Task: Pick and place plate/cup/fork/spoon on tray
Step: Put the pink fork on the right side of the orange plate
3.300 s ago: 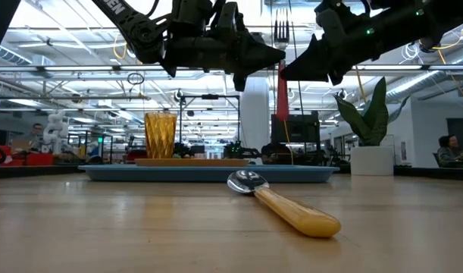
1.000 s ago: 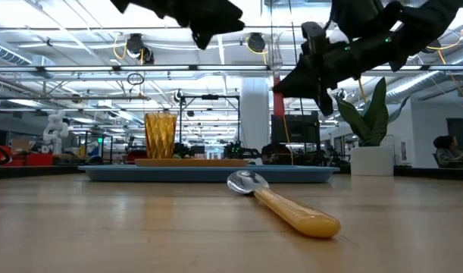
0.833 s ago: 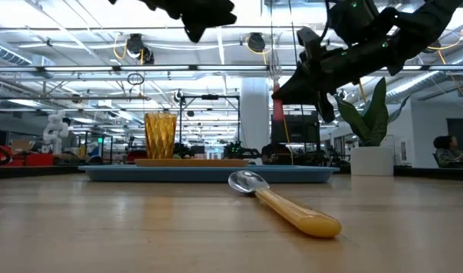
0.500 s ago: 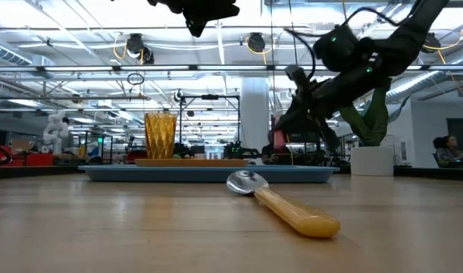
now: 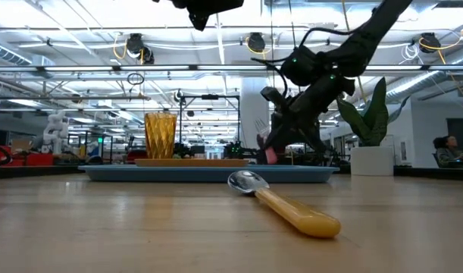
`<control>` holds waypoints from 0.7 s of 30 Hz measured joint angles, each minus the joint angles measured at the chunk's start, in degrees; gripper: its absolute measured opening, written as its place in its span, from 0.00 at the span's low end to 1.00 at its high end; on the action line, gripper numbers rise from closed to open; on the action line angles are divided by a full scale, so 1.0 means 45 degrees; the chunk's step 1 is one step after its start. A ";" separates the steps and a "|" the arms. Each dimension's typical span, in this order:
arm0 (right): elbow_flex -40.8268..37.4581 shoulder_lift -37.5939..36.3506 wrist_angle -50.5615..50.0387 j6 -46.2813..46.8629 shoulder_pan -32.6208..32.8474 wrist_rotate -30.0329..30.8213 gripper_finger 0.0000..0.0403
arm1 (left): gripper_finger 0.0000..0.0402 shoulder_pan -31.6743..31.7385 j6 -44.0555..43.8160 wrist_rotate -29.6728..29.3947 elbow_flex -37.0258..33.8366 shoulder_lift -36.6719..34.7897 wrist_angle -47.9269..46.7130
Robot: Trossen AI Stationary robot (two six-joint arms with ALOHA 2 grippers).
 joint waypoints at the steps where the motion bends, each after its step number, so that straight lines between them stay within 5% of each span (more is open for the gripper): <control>1: 0.0043 0.0132 -0.0019 0.0074 -0.0115 -0.0224 0.04 | 0.32 0.0000 0.0082 0.0000 0.0000 0.0000 0.0025; 9: 0.0057 0.1265 -0.0020 0.0847 -0.0387 -0.1571 0.04 | 0.32 0.0010 0.0215 0.0004 0.0000 0.0000 0.0119; 21: 0.0052 0.1351 -0.0024 0.0767 -0.0363 -0.1094 0.13 | 0.32 0.0010 0.0205 0.0010 0.0000 0.0000 0.0144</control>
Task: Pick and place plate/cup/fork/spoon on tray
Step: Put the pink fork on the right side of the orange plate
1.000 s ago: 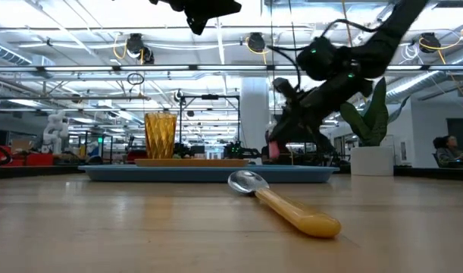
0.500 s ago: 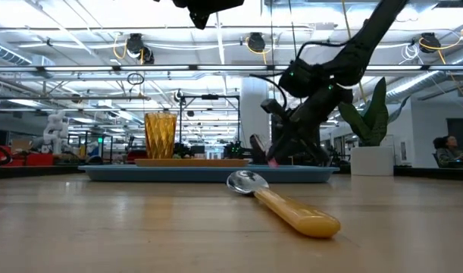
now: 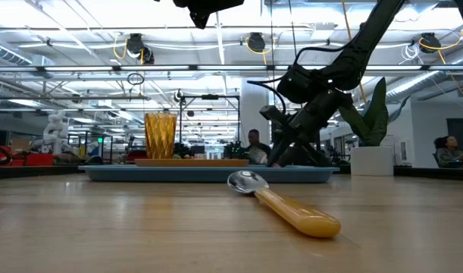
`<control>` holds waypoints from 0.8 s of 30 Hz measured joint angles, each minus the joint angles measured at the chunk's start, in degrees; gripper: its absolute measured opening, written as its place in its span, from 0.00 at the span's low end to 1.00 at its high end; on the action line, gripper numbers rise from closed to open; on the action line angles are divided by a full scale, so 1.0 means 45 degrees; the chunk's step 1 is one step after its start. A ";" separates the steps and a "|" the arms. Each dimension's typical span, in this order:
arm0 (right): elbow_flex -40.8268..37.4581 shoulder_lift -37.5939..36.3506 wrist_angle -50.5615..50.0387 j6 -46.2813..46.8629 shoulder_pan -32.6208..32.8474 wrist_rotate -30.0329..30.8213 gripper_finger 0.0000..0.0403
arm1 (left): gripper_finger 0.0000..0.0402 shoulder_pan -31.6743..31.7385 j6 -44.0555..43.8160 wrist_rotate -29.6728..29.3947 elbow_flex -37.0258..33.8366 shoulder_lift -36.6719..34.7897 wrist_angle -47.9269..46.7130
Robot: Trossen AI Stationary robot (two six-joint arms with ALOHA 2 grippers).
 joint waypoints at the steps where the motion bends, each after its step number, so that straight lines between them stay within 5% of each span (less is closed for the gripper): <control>1: 0.0000 0.0000 -0.0006 0.0000 0.0000 0.0148 0.15 | 0.32 0.0000 0.0000 0.0000 0.0000 0.0000 0.0000; 15: -0.0010 -0.0061 -0.0008 -0.0311 0.0207 0.1544 0.20 | 0.32 -0.0005 -0.0039 0.0005 0.0000 0.0000 -0.0010; 24: -0.0015 -0.1609 -0.0262 -0.1312 0.0806 0.3445 0.20 | 0.32 -0.0005 -0.0039 0.0005 0.0000 0.0000 -0.0016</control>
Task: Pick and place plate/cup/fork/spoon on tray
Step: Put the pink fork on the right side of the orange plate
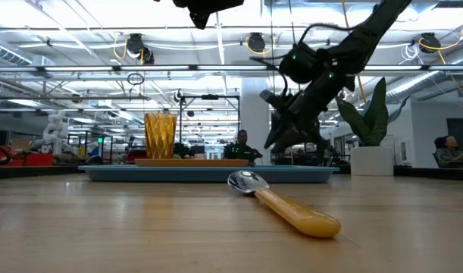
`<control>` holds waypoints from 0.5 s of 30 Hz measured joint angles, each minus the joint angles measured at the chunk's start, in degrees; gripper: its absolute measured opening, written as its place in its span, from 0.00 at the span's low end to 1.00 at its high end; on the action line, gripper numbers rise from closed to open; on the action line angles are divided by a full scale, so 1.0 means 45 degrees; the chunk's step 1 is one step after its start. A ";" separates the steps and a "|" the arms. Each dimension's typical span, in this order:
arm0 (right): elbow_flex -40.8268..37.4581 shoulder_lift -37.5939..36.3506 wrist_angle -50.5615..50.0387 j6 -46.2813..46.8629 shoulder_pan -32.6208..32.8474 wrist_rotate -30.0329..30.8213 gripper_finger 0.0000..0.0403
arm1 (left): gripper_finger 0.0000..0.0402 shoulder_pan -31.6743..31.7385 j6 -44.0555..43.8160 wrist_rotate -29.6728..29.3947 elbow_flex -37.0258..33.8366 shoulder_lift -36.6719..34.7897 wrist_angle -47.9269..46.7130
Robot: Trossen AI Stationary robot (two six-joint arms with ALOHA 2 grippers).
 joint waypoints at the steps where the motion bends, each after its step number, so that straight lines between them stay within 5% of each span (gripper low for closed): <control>1: 0.0000 -0.0130 0.0001 -0.0138 0.0097 0.0208 0.20 | 0.32 0.0000 0.0001 0.0000 0.0000 0.0000 0.0002; 5: 0.0295 -0.0276 -0.0366 0.0130 0.0465 0.0865 0.20 | 0.32 0.0000 0.0039 0.0005 0.0000 0.0000 0.0225; 11: 0.2474 0.0594 -0.4336 -0.1619 0.0440 0.1951 0.20 | 0.32 -0.0005 -0.0193 0.0002 0.0000 0.0000 0.0250; 15: 0.3227 0.1402 -0.4330 -0.2538 0.0395 0.1864 0.21 | 0.32 -0.0005 -0.0211 0.0000 0.0000 0.0000 0.0184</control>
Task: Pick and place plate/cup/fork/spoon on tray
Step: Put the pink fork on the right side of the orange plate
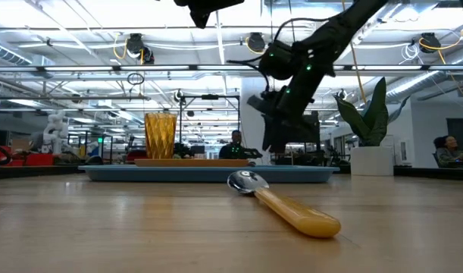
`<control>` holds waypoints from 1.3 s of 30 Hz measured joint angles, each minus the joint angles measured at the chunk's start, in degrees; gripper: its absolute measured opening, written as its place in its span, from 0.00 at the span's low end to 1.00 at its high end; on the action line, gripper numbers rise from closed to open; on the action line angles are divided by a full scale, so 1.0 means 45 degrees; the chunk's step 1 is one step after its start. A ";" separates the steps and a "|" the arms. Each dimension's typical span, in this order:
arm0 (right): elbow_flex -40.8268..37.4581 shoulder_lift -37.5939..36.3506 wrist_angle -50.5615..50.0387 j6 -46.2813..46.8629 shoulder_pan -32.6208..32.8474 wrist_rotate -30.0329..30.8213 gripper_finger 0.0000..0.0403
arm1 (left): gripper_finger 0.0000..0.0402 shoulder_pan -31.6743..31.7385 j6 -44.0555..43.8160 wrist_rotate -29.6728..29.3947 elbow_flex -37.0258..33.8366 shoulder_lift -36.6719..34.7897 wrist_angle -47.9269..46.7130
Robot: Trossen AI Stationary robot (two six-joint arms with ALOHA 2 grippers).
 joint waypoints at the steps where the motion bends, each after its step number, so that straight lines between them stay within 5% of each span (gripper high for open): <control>1: 0.0068 0.0186 0.0052 -0.0183 0.0011 -0.0022 0.21 | 0.32 0.0000 -0.0003 0.0000 0.0000 0.0000 -0.0018; 24: 0.0105 0.2149 0.1599 -0.0630 -0.0011 0.0181 0.28 | 0.32 0.0024 0.0479 0.0000 0.0000 0.0005 -0.0357; 35: 0.0071 0.1654 0.1792 -0.0066 -0.0016 0.0924 0.05 | 0.32 0.0024 0.0458 0.0000 0.0000 0.0005 -0.0328; 39: 0.0076 0.1375 0.1975 0.0555 -0.0016 0.1001 0.04 | 0.32 0.0024 0.0448 0.0000 0.0000 0.0005 -0.0323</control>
